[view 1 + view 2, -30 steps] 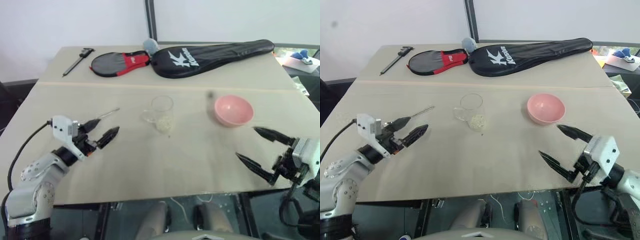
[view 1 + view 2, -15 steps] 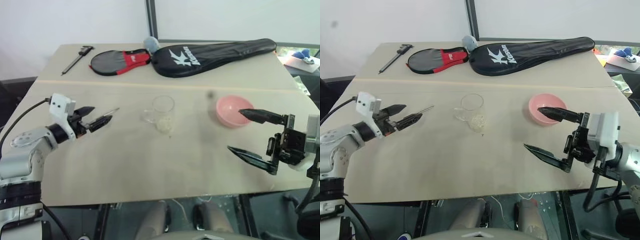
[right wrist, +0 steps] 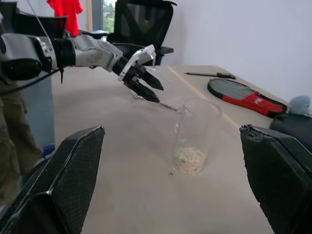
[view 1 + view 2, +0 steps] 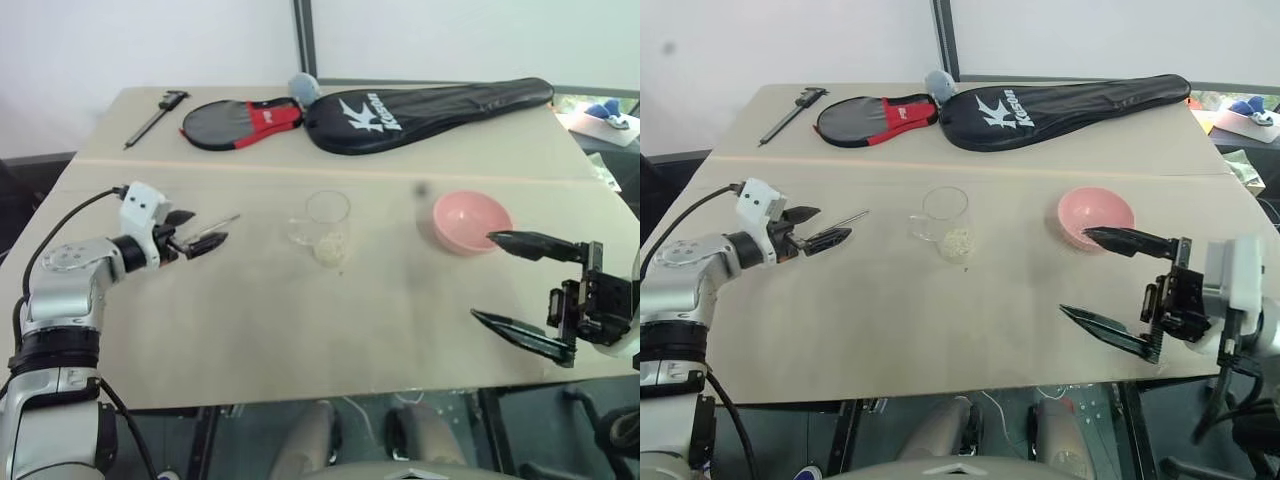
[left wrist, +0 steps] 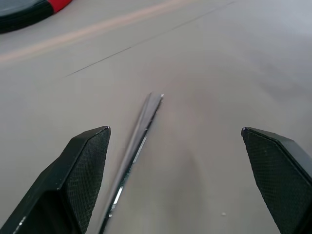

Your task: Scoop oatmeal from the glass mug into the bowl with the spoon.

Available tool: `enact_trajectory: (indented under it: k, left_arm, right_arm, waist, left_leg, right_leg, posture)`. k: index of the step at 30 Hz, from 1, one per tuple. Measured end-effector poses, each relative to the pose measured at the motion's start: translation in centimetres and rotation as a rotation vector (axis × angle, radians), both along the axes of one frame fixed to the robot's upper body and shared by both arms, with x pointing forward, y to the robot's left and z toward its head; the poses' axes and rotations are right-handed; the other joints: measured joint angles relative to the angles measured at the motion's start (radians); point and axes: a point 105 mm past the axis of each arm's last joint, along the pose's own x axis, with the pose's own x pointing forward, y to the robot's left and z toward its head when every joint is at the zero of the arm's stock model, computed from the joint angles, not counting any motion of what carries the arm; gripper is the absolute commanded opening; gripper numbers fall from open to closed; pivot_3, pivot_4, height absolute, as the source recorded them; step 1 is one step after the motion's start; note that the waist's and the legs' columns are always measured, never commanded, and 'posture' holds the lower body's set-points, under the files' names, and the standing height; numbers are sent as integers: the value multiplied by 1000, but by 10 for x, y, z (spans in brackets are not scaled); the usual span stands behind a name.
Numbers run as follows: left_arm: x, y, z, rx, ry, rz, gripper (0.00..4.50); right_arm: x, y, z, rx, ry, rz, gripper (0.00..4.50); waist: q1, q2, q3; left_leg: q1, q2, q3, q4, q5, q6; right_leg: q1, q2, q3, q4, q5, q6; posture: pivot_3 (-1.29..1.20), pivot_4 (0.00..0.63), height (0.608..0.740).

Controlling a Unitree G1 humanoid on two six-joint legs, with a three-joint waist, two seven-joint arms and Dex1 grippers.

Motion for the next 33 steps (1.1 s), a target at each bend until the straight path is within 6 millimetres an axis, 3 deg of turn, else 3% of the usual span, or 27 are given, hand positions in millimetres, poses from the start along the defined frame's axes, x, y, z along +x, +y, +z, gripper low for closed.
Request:
enact_trajectory:
  k: [8, 15, 17, 19, 20, 26, 27, 33]
  left_arm:
    - [13, 13, -9, 53, 117, 13, 4464]
    - [12, 20, -18, 88, 178, -9, 4464]
    - [12, 23, -21, 98, 200, -10, 3967]
    - [13, 25, -21, 104, 212, -4, 3079]
    - [13, 25, -21, 105, 212, -4, 2996]
    - [14, 28, -21, 133, 237, 2, 218]
    - [14, 28, -21, 137, 237, 1, 43]
    - [13, 28, -20, 110, 215, -5, 43]
  right_arm:
    - [-7, -9, -8, -17, 18, -9, 4500]
    - [-7, -18, -11, -30, 6, -40, 4500]
    - [-9, -19, -13, -30, 5, -46, 4500]
    - [-9, -19, -14, -35, 1, -48, 4500]
    - [-9, -19, -14, -36, 0, -48, 4500]
    - [-8, -18, -14, -34, -1, -48, 4500]
    - [-8, -18, -14, -34, -1, -48, 4500]
    - [1, -17, -18, -25, 25, -111, 4500]
  waist:
    - [0, -2, 1]
    - [-1, -2, 1]
    - [-1, -2, 1]
    - [-1, -2, 1]
    - [-1, -2, 1]
    - [-2, -2, 1]
    - [-2, -2, 0]
    - [-2, -2, 0]
  left_leg:
    - [-1, 0, 0, 1, 0, 0]
    - [-1, 0, -1, 3, 0, 0]
    - [-1, 0, -1, 3, 0, 1]
    - [-1, 0, -1, 3, 0, 1]
    - [-1, 0, -1, 4, -1, 1]
    - [0, 0, -1, 4, -1, 2]
    - [0, 0, -1, 4, -1, 2]
    - [-1, 0, -1, 5, 0, 1]
  right_leg:
    - [0, 0, -1, 0, 0, 0]
    - [0, 0, -1, 1, 0, 1]
    - [0, 0, -1, 1, 0, 1]
    - [0, 0, -1, 1, 0, 1]
    - [0, 0, -1, 2, 0, 1]
    - [0, 0, -1, 3, 0, 1]
    - [0, 0, -1, 3, 0, 1]
    - [0, 0, -1, 3, 0, 1]
  posture:
    - [0, 150, 740]
    - [0, 150, 740]
    - [0, 150, 740]
    - [0, 150, 740]
    - [0, 150, 740]
    - [0, 150, 740]
    - [0, 150, 740]
    - [0, 150, 740]
